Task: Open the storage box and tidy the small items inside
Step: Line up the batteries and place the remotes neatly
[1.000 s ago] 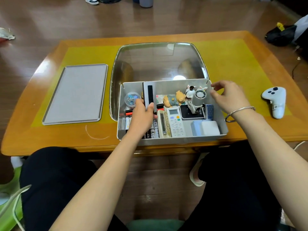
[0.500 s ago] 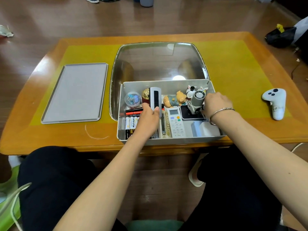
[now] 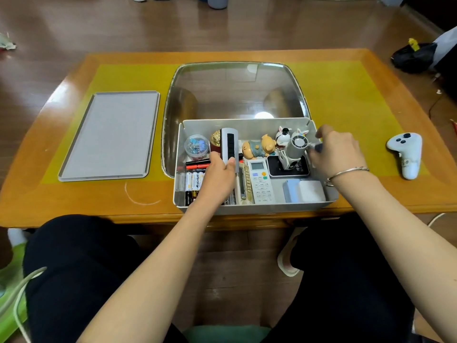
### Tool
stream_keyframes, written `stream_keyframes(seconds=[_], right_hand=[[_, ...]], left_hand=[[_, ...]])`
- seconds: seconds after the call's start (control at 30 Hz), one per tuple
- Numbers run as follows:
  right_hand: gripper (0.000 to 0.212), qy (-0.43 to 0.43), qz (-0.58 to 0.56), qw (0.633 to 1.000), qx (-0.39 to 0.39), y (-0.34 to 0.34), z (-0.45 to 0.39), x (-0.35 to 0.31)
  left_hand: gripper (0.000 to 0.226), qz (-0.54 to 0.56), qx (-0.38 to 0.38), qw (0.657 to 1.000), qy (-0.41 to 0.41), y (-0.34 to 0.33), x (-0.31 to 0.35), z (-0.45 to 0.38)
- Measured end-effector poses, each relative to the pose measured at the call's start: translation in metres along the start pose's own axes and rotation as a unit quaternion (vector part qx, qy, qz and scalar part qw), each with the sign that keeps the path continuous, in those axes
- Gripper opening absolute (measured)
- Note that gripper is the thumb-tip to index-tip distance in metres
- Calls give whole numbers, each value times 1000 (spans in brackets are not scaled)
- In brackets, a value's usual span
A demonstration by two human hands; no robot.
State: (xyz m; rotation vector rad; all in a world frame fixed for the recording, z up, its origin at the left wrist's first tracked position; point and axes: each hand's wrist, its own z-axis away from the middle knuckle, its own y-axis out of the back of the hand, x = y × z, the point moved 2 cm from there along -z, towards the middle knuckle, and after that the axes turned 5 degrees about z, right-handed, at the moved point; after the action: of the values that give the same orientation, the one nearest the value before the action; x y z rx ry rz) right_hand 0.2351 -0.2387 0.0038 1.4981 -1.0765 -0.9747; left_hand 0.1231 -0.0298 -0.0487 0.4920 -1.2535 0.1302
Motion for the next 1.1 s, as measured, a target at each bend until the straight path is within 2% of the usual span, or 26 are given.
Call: stream_keyframes(seconds=[0.13, 0.2, 0.27, 0.37, 0.5, 0.6, 0.7, 0.93, 1.1], right_hand=[[19, 6, -48, 997, 63, 22, 7, 6], [12, 8, -111, 992, 57, 31, 13, 1], [12, 22, -173, 985, 6, 33, 20, -8], [18, 51, -205, 972, -100, 24, 28, -25], [21, 69, -146, 973, -163, 1, 30, -37], [17, 65, -64, 980, -175, -11, 26, -42], [25, 78, 3, 980, -183, -20, 25, -49], [27, 71, -20, 969, -238, -29, 30, -54], [34, 92, 6, 961, -261, -22, 28, -52]], left_hand=[[16, 10, -2, 1000, 1, 0, 1, 0], [15, 13, -3, 1000, 2, 0, 1, 1], [15, 20, -2, 1000, 4, 0, 1, 1], [14, 35, -6, 999, 8, 1, 1, 1], [14, 36, -6, 999, 10, 2, 2, 0], [13, 48, -9, 999, 15, 2, 1, 0], [14, 50, -11, 999, 15, 3, 1, 0], [14, 53, -17, 998, 16, 3, 1, 0], [14, 47, -13, 999, 12, 3, 1, 1]])
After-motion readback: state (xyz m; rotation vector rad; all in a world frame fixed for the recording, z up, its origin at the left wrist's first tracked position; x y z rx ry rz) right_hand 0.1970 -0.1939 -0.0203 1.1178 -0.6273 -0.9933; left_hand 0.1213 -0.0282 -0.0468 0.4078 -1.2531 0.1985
